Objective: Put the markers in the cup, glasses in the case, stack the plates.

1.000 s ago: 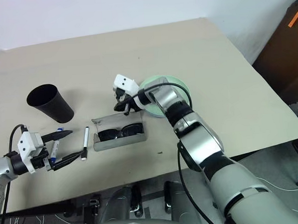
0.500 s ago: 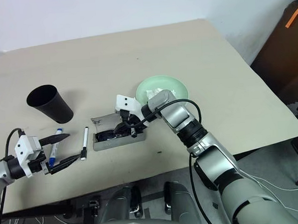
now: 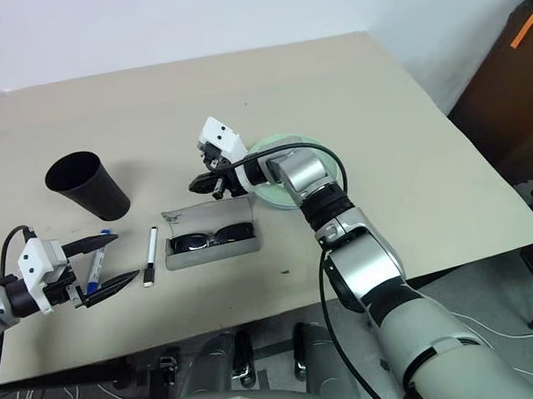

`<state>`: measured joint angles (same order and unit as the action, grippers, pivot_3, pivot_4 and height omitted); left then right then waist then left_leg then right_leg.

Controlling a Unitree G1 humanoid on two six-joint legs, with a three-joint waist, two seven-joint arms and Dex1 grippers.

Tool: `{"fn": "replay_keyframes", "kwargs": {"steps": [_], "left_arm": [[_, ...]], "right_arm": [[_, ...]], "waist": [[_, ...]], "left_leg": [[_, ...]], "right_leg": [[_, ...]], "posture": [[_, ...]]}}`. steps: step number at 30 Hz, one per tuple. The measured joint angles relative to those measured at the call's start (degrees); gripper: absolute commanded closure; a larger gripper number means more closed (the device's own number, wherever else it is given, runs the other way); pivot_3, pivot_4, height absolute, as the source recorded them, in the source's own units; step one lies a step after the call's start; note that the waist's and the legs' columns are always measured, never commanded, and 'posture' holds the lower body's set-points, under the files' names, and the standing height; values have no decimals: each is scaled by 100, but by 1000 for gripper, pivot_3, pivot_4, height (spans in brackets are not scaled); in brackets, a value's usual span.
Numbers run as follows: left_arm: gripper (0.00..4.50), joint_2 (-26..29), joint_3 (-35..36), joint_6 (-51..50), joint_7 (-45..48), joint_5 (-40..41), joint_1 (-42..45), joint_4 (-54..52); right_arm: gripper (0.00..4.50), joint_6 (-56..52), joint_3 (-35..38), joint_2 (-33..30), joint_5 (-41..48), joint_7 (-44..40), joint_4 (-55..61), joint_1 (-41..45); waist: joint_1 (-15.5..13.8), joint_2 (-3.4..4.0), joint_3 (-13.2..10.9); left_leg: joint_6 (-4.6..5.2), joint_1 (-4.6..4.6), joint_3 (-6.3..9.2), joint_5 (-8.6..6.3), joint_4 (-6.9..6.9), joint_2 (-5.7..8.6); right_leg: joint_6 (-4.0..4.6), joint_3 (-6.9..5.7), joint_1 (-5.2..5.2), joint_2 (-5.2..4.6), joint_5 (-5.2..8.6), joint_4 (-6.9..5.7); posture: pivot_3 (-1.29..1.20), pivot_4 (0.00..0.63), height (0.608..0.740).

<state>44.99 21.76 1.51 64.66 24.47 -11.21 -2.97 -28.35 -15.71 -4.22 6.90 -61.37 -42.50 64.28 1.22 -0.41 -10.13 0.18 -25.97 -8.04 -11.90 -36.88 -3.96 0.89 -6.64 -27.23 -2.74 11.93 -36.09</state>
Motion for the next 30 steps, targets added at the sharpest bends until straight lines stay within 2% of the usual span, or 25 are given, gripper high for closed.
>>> {"fn": "replay_keyframes", "kwargs": {"steps": [4, 6, 10, 14, 22, 27, 30], "left_arm": [[0, 0, 0, 2, -30, 0, 0, -2], [0, 0, 1, 3, -60, -1, -1, -4], [0, 1, 3, 5, -92, -2, -28, -10], [0, -3, 13, -8, -123, 24, 8, -16], [0, -64, 159, -131, -270, 227, -123, -176], [0, -105, 463, -298, -399, 405, -373, -395], [0, -240, 701, -515, -527, 668, -625, -695]], "right_arm": [[4479, 547, -126, 99, -401, 293, -739, 159], [4479, 675, -223, 74, -525, 163, -732, 188], [4479, 451, -428, -107, -531, -587, 14, -112], [4479, 55, -662, -294, -504, -893, 1103, -658], [4479, -617, -897, -489, -417, -951, 2031, -1205], [4479, -484, -883, -403, -402, -685, 2112, -1430], [4479, -659, -648, -303, -66, -652, 2140, -1541]], "waist": [[-5, 0, 0], [-5, -2, 1], [-11, -2, 1], [-15, -5, 3], [-5, -4, 2], [16, -5, 5], [38, -5, 5]], "left_leg": [[1, -5, -2, 1, -2, 1], [2, -5, -2, 1, -5, 2], [3, -3, -1, 2, -10, 1], [2, 10, 1, 1, -9, 0], [0, 18, 1, 0, -3, -1], [0, 34, 1, 0, 3, -1], [-1, 40, 1, -1, 11, -2]], "right_leg": [[-3, -1, 0, 1, -1, 0], [-5, -1, 3, 1, 0, 0], [-16, -2, 6, 0, 6, -3], [-23, -2, 15, 0, 12, -7], [-19, 2, 12, 0, 13, -5], [-20, 4, 9, 0, 13, 2], [-20, 7, 17, 0, 14, 6]], "posture": [[0, 150, 740], [0, 150, 740], [0, 150, 740], [0, 150, 740], [0, 150, 740], [0, 150, 740], [0, 150, 740]]}}
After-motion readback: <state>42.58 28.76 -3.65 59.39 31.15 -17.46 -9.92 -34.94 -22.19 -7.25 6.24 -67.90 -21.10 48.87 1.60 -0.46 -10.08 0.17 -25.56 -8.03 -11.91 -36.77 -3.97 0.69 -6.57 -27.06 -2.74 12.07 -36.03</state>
